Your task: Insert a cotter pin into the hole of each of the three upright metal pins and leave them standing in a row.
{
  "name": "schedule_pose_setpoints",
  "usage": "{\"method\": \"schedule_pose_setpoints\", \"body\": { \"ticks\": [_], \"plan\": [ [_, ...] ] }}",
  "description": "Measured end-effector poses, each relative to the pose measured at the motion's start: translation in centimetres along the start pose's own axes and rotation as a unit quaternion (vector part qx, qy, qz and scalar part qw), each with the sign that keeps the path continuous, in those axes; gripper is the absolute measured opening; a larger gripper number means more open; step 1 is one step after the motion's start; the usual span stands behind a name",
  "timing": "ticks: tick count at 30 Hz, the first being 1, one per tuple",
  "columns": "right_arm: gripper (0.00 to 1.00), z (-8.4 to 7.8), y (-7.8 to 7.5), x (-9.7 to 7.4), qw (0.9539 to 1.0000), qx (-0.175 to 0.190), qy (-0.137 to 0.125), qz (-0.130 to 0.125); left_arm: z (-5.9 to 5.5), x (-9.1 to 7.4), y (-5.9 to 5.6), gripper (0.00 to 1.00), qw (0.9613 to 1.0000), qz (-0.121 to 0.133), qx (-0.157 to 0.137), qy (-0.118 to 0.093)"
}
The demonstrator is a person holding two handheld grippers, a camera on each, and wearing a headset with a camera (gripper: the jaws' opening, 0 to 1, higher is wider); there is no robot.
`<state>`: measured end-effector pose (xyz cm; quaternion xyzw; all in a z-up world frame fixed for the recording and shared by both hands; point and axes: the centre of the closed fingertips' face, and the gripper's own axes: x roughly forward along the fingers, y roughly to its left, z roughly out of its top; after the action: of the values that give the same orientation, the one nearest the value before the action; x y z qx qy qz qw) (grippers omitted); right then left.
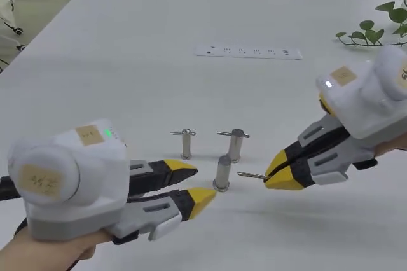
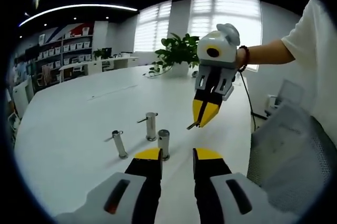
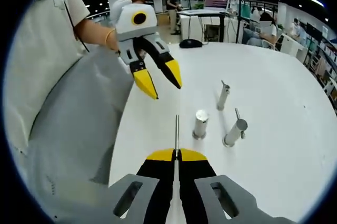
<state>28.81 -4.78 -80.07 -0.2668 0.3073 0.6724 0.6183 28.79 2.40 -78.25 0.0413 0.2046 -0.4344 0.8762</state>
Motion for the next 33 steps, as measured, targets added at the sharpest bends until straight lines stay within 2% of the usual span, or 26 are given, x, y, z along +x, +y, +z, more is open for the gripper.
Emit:
{"method": "schedule_pose_setpoints", "body": {
  "ticks": [6,14,33],
  "plan": [
    [0.02,-0.5,-0.9,0.0,0.9999,0.003,0.008,-0.008,-0.7,1.2,0.8,0.21,0.9998,0.008,0.007,0.016],
    [0.02,-1.2,-2.0,0.3,0.9996,-0.001,0.022,-0.016,-1.0,2.8,1.8,0.21,0.9995,0.023,0.001,0.023],
    [0.02,-1.7,-3.5,1.4,0.9993,-0.011,0.033,-0.012,-1.9,5.5,2.0,0.19,0.9989,0.030,-0.007,0.035]
  ]
}}
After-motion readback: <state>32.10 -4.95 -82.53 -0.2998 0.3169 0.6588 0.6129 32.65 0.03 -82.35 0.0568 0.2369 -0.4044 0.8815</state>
